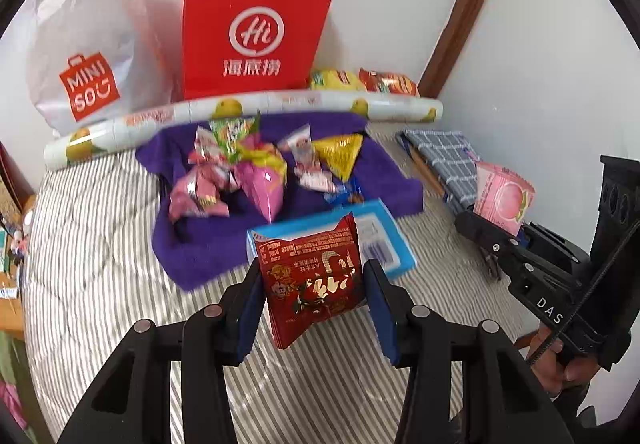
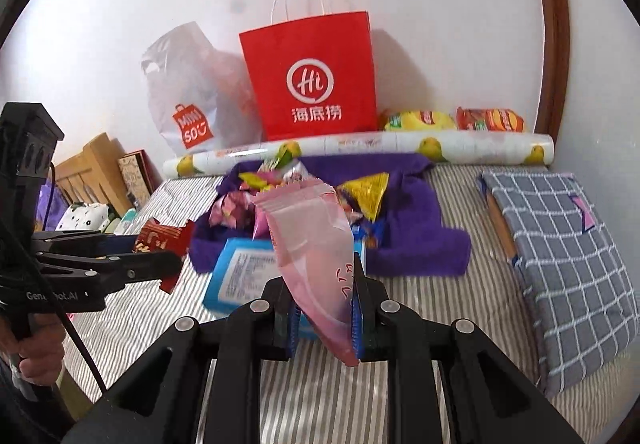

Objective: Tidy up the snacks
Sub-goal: 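Carry the red and pink packets up over the purple towel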

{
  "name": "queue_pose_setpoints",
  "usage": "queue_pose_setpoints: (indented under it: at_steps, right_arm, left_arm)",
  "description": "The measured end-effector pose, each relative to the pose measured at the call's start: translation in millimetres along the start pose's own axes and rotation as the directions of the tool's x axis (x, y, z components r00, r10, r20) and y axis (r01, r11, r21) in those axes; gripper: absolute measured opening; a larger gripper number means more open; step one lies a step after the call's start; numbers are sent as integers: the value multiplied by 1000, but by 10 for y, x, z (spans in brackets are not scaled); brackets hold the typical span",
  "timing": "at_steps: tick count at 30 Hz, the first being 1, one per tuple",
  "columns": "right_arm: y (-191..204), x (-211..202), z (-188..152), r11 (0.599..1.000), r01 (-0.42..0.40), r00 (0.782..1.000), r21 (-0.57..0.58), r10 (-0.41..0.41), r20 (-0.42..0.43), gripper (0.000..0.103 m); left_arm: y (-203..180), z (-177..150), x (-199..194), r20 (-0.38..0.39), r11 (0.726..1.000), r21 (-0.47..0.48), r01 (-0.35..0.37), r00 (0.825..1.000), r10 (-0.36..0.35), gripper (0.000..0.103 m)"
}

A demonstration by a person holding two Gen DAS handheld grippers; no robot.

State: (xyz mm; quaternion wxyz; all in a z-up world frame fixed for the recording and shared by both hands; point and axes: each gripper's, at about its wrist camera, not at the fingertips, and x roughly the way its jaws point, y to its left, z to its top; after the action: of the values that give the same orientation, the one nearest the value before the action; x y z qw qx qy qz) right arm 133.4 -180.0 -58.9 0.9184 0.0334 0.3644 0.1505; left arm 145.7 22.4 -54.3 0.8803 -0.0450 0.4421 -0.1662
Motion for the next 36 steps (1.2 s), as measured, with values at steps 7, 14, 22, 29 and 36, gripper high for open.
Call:
queue_pose_setpoints:
  at_steps: [7, 14, 22, 29, 36]
  right_arm:
    - [-27, 104, 302, 1000, 9, 1000, 5, -9, 27, 20]
    - [-69, 335, 571, 1000, 6, 999, 17, -6, 32, 20]
    - [-93, 576, 815, 1000, -3, 999, 25, 2, 42, 20]
    - [-137, 779, 984, 1000, 6, 999, 21, -6, 41, 20]
    - [-248, 1023, 1125, 999, 23, 999, 40, -24, 28, 20]
  left_arm:
    - [82, 347, -27, 34, 1000, 0, -1, 999, 1, 46]
    - [139, 645, 19, 56, 1000, -1, 12, 998, -12, 46]
    - [214, 899, 127, 72, 999, -14, 30, 997, -29, 46]
    - [376, 1106, 246, 83, 998, -48, 39, 996, -35, 46]
    - [592, 1216, 431, 70, 995, -98, 33, 997, -26, 46]
